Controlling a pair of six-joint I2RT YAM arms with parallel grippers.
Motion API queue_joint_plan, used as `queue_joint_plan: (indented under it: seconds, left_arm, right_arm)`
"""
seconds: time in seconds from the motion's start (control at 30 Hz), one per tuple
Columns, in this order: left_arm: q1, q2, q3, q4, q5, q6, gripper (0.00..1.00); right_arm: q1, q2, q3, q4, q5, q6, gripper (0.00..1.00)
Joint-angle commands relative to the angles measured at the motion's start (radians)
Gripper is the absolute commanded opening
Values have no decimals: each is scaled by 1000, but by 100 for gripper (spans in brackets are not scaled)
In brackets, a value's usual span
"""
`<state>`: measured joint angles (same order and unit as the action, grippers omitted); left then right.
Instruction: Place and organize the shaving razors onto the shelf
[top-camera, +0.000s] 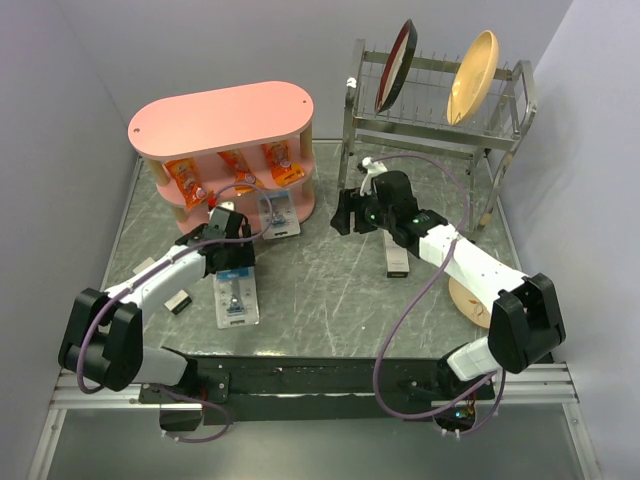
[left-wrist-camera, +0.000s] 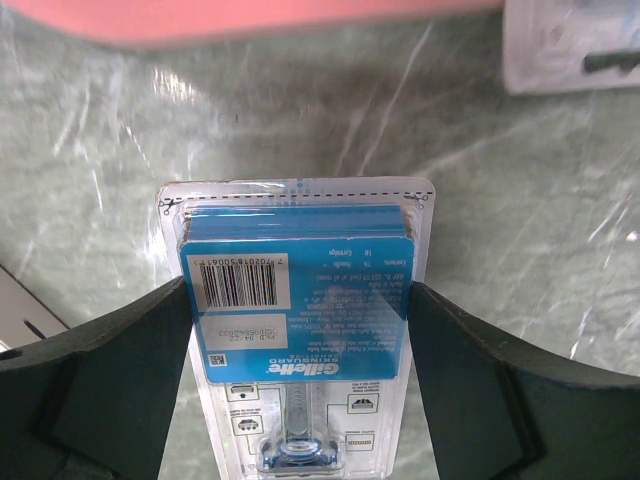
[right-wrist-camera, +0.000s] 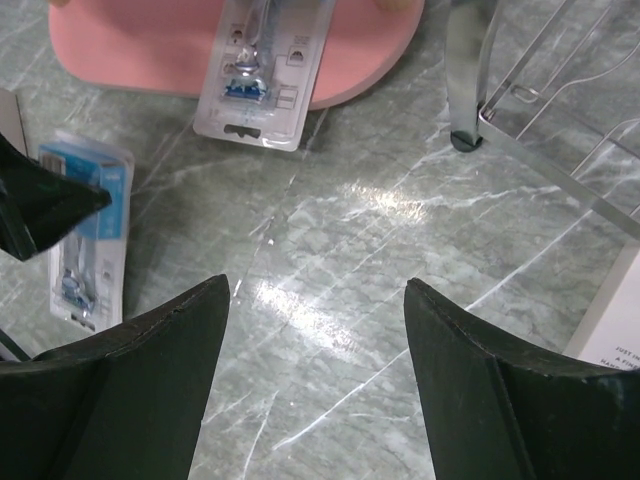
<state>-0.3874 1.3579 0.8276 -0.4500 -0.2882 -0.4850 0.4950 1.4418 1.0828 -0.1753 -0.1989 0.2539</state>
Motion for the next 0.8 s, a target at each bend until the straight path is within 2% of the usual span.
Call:
queue_joint_plan:
  seconds: [0.0,0.57,0.77]
  left_arm:
    - [18,-16,61,99,-49,57,75]
    - [61,37,68,211,-72,98,79]
    - [59,38,64,206,-23,97,88]
  right_arm:
    - [2,-1,48,37,-5,7,78]
    - [2,-15,17,51,-2,16,78]
    - [1,-20,12,50,-2,15,78]
